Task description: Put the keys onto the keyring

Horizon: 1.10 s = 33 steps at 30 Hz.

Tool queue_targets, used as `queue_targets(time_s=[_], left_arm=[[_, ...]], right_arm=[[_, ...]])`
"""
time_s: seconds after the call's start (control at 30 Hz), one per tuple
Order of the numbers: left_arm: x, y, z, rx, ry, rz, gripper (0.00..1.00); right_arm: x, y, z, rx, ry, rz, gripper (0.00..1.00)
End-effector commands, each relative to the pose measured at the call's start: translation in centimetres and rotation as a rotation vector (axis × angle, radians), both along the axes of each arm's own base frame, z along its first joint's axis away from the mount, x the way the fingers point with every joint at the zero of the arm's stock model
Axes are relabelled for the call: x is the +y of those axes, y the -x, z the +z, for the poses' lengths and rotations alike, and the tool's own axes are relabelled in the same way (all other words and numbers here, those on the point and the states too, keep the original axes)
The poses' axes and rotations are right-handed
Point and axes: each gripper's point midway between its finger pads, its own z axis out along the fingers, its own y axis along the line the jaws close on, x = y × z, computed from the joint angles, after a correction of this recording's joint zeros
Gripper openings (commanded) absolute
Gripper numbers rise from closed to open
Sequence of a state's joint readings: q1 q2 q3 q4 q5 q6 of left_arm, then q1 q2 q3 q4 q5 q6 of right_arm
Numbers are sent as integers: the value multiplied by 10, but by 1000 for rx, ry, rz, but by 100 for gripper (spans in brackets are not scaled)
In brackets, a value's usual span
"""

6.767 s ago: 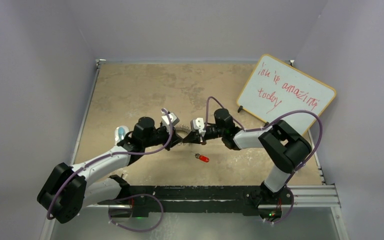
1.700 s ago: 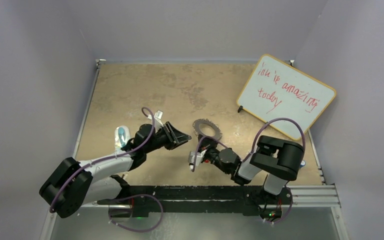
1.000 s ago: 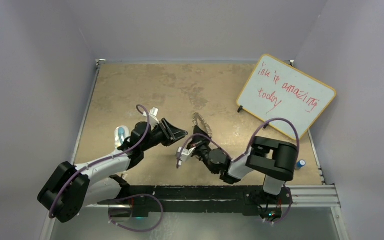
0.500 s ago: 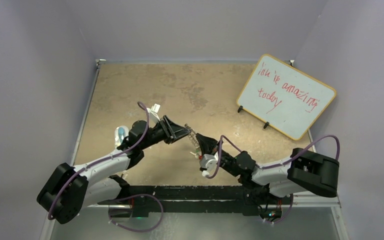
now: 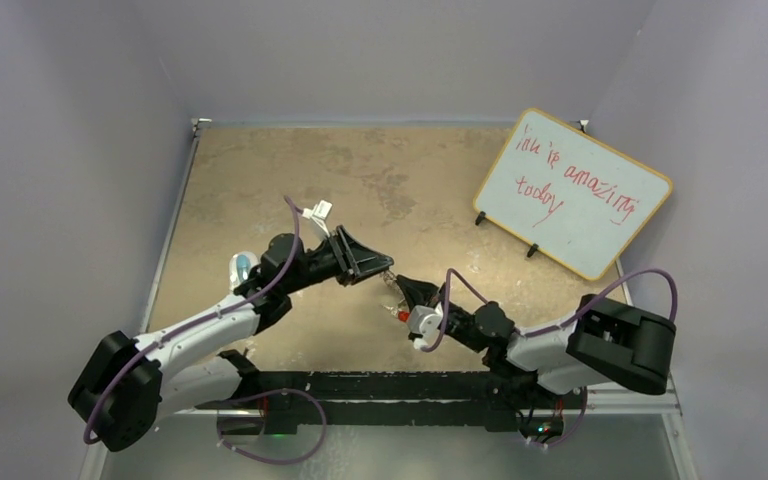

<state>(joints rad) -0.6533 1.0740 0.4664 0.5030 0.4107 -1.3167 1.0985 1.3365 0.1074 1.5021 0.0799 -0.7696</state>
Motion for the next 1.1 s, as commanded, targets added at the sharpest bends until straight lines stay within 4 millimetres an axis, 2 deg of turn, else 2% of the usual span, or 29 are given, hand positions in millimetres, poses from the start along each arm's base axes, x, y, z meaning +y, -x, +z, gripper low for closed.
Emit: queue_targets(time_s=[0.0, 0.13, 0.3, 0.47, 0.87, 1.07], left_arm=[[6, -2, -15, 129, -47, 65, 36], [7, 0, -25, 225, -34, 77, 39], [0, -1, -21, 258, -56, 48, 42], [-7, 1, -40, 357, -115, 13, 42], [-14, -5, -51, 439, -22, 33, 28], [-13, -7, -64, 471, -6, 51, 24]], right_arm=[[-12, -1, 80, -138, -297, -30, 0], [-13, -5, 78, -139, -283, -55, 0], [-13, -9, 74, -146, -263, -74, 0], [-14, -13, 75, -157, -267, -101, 0], [-11, -14, 74, -158, -265, -101, 0], [-11, -13, 74, -158, -268, -96, 0]])
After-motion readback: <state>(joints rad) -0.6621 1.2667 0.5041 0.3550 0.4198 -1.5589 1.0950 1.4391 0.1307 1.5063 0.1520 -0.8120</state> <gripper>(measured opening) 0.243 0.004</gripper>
